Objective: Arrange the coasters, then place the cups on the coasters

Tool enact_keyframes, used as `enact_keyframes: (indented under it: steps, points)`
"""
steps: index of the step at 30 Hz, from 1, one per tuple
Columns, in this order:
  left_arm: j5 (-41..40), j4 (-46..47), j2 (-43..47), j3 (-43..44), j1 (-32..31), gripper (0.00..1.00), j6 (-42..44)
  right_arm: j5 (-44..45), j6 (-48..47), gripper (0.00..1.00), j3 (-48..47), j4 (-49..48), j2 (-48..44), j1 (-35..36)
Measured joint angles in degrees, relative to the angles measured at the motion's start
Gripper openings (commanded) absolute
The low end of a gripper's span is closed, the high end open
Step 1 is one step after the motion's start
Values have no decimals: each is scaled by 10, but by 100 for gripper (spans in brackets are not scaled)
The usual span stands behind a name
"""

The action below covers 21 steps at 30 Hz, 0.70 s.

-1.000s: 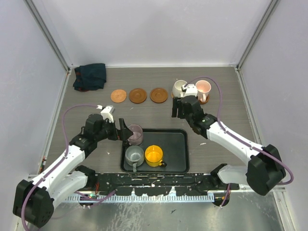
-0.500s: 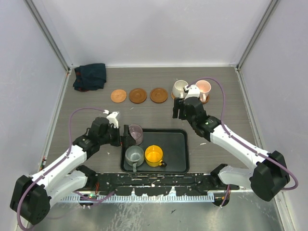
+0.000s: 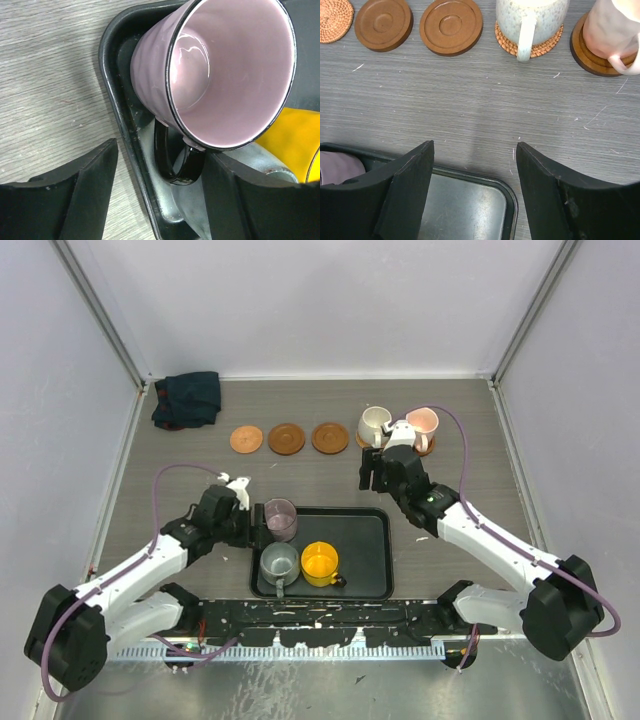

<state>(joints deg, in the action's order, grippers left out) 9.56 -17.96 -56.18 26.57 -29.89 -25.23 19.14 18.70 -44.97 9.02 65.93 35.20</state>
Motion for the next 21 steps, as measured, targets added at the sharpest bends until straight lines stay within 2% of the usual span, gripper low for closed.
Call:
enact_keyframes:
  steps: [10,21]
  points:
    - [-24,-10,-25,22,-25,56,16,-9,7,71,3,-3,0,1]
    - [-72,-12,-52,47,-72,51,26,-11,10,71,14,-3,-9,3]
